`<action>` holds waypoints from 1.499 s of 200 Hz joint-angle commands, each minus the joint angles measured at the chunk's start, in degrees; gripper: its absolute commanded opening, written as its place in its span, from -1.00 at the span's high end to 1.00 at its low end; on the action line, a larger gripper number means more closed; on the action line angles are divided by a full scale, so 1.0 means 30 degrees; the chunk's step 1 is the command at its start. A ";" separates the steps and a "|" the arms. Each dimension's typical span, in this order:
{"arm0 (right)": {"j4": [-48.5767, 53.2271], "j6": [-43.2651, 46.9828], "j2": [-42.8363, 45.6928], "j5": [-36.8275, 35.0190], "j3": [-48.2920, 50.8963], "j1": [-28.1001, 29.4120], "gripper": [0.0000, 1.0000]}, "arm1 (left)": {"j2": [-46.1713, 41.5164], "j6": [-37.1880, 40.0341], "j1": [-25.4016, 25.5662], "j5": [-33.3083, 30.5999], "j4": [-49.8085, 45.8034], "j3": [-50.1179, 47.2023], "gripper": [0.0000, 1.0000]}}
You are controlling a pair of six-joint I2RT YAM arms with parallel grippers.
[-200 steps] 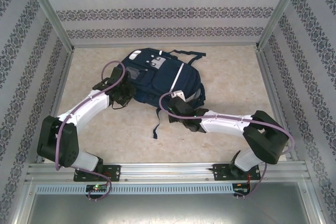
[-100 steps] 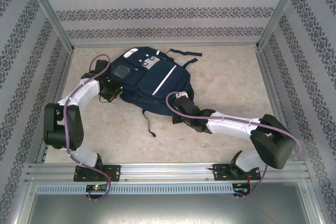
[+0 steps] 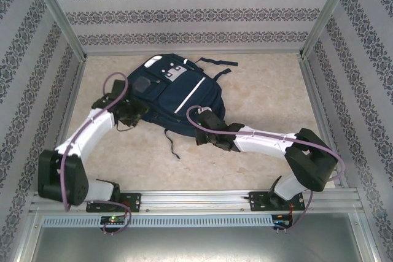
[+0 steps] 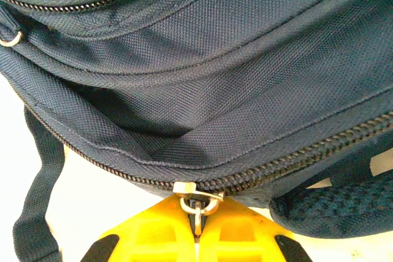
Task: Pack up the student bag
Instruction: Zip the student bag at the center of the table.
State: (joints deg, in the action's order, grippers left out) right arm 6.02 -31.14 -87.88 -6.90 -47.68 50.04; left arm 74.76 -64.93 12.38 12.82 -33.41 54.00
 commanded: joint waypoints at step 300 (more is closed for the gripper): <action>-0.0603 0.0146 0.2795 0.1394 0.1557 -0.0948 1.00 | 0.1025 -1.0618 1.0080 -0.7945 0.2785 -0.1680 1.00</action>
State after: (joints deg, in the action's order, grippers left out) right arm 3.44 -30.28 -82.74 -0.95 -43.59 48.49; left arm 84.25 -97.62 44.60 -3.73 -10.44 49.50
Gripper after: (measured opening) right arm 0.043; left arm 0.069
